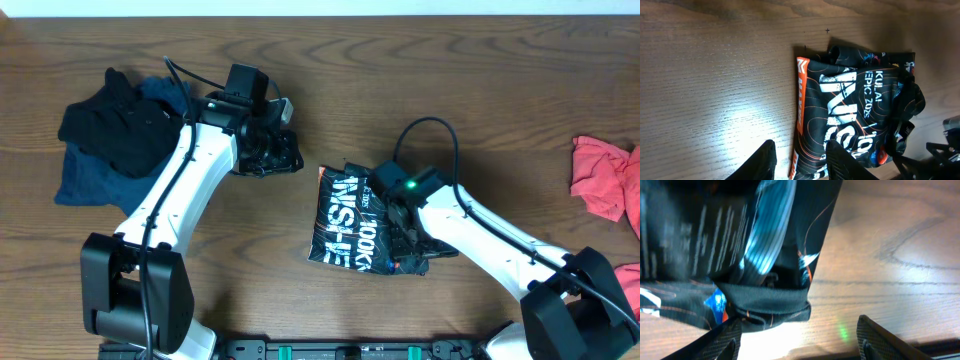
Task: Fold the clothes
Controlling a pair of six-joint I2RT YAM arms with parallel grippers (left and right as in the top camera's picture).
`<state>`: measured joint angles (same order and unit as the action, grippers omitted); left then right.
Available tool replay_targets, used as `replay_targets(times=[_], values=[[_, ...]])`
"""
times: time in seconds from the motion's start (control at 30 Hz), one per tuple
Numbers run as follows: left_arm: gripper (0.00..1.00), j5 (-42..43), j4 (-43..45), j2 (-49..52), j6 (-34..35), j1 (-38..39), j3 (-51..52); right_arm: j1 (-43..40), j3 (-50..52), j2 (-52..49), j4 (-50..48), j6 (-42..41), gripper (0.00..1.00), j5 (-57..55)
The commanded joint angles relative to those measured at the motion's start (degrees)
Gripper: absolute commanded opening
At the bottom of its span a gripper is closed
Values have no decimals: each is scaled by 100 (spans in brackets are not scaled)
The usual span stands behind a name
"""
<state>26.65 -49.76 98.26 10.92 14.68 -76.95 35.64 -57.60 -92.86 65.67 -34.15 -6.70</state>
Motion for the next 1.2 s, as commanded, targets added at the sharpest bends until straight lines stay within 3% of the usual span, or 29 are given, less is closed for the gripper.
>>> replay_targets(times=[0.0,0.03,0.17,0.23,0.53,0.7,0.93,1.17], values=[[35,39,-37,26,26,-13,33,-197,-251,-2,-142,-157,72,-417],[35,37,-37,26,22,-13,33,-262,-319,-2,-280,-129,70,-485],[35,39,-37,26,4,-13,33,-577,-363,-11,-1174,345,41,-310],[35,39,-37,26,4,-13,33,-721,-328,-17,-1552,439,37,85],[35,39,-37,26,4,-13,33,-824,-227,-101,-2035,444,50,468],[35,37,-37,26,4,-13,33,-824,-227,-435,-2269,444,49,461],[35,37,-35,26,4,-13,33,-831,-229,-490,-2435,444,61,678],[36,37,-35,26,4,-13,33,-835,-229,-490,-2686,553,60,1005]])
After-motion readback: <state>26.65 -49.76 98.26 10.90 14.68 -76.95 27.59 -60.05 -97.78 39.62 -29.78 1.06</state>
